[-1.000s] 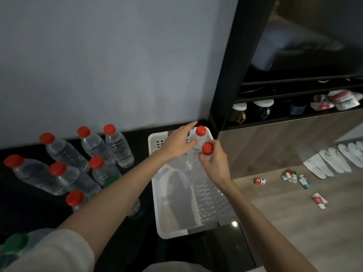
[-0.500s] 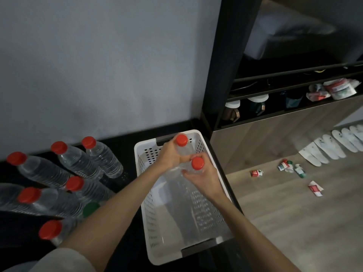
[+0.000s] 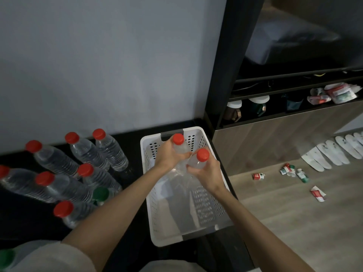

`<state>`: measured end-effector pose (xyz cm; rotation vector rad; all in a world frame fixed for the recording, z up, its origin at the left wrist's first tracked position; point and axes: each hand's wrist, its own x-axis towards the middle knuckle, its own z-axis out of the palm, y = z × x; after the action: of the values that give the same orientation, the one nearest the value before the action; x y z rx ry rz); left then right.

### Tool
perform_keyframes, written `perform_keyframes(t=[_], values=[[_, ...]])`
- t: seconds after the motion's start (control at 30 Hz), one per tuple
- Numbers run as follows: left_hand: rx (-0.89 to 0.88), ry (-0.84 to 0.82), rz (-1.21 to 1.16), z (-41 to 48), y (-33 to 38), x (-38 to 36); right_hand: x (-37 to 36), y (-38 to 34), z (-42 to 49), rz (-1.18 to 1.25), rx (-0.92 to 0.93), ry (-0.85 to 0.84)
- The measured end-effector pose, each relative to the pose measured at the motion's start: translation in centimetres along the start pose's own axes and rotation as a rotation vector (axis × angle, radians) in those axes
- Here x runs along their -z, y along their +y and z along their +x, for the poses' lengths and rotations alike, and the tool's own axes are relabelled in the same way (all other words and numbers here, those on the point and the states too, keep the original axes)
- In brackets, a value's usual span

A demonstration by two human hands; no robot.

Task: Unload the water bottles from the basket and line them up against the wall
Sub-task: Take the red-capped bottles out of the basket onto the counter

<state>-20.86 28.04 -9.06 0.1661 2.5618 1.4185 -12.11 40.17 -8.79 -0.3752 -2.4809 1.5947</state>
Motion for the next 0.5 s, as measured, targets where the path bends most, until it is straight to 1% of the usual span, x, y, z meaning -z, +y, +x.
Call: perform_keyframes(t=[0.1, 0.2, 0.4, 0.5], values=[[-0.019, 0.056, 0.052, -1.6, 0.5, 1.7, 1.0, -1.7, -0.7, -0.044, 0.052, -0.007], [-0.111, 0.168, 0.09, -3.2, 2.3, 3.8, 2.6, -4.5, -1.5, -0.085, 0.104, 0.036], [-0.245, 0.332, 0.061, -6.2, 7.0, 8.9, 5.8, -11.6, -2.8, -0.071, 0.218, 0.077], [-0.3, 0.426, 0.117, -8.4, 9.4, 12.2, 6.6, -15.3, -3.4, -0.027, 0.281, 0.07]])
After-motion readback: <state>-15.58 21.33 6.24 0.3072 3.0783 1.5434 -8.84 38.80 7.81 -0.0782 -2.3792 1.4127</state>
